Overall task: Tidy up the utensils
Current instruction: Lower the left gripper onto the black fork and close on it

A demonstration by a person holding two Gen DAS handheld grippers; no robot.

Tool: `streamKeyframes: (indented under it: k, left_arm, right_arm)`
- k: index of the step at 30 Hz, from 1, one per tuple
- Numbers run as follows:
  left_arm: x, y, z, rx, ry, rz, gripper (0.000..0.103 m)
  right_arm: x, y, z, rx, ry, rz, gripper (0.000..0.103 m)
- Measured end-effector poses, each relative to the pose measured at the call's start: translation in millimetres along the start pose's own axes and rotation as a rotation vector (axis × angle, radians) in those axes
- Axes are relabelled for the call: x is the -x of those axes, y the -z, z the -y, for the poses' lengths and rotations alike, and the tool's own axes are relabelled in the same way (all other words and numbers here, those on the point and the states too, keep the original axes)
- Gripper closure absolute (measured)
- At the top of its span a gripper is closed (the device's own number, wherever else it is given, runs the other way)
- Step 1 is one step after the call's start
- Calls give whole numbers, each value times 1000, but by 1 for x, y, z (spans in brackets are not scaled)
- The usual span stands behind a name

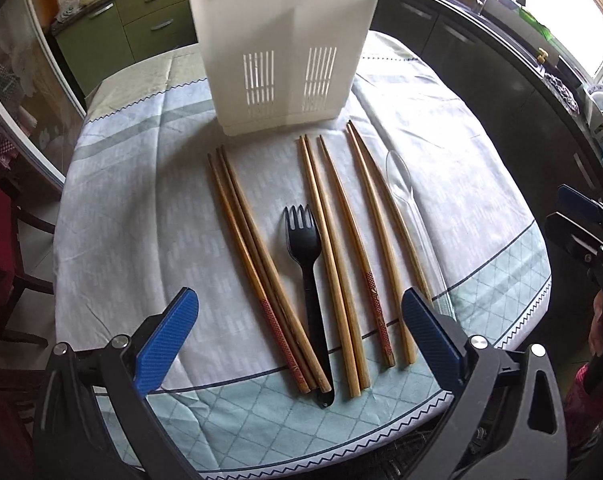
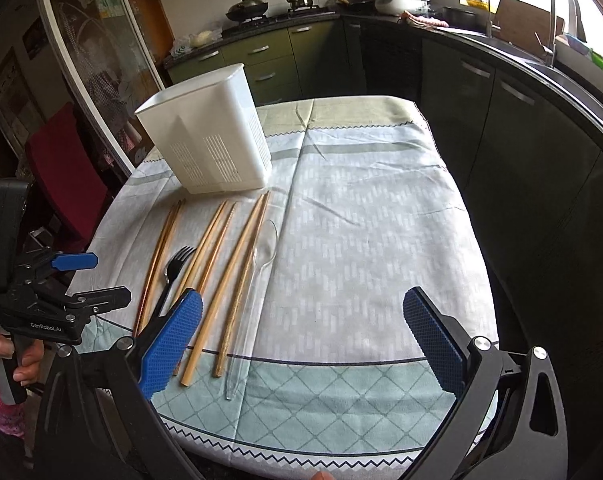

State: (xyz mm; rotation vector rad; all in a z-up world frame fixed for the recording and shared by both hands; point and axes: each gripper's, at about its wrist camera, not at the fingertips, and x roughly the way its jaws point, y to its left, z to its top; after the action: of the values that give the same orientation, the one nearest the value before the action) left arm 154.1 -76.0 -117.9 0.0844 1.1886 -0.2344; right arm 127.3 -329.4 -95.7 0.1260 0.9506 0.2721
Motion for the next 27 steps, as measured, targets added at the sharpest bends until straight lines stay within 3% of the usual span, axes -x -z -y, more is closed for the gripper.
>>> streamKeyframes:
  k: [5,7,12,15,19,27]
  left_arm:
    - [-15,-10,9,-2,9,-77,12]
    - [-21,-13,9,11,26,-107,29]
    - [-38,-19,3,43,30,-155,51]
    - [-49,-22,0,59,37,-186,73]
    - [-61,-25,-1,51,26,-203,81]
    - [-77,-29,0,46,6,-224,85]
  right_arm:
    - [-4,0,3,5,-7,-8,4]
    - [-1,-1,3,8,-4,7,4]
    - [3,1,3,20,10,18,4]
    - [3,1,4,21,8,14,4]
    - [1,2,4,22,7,9,4]
    - [-3,1,-2,45,14,1,4]
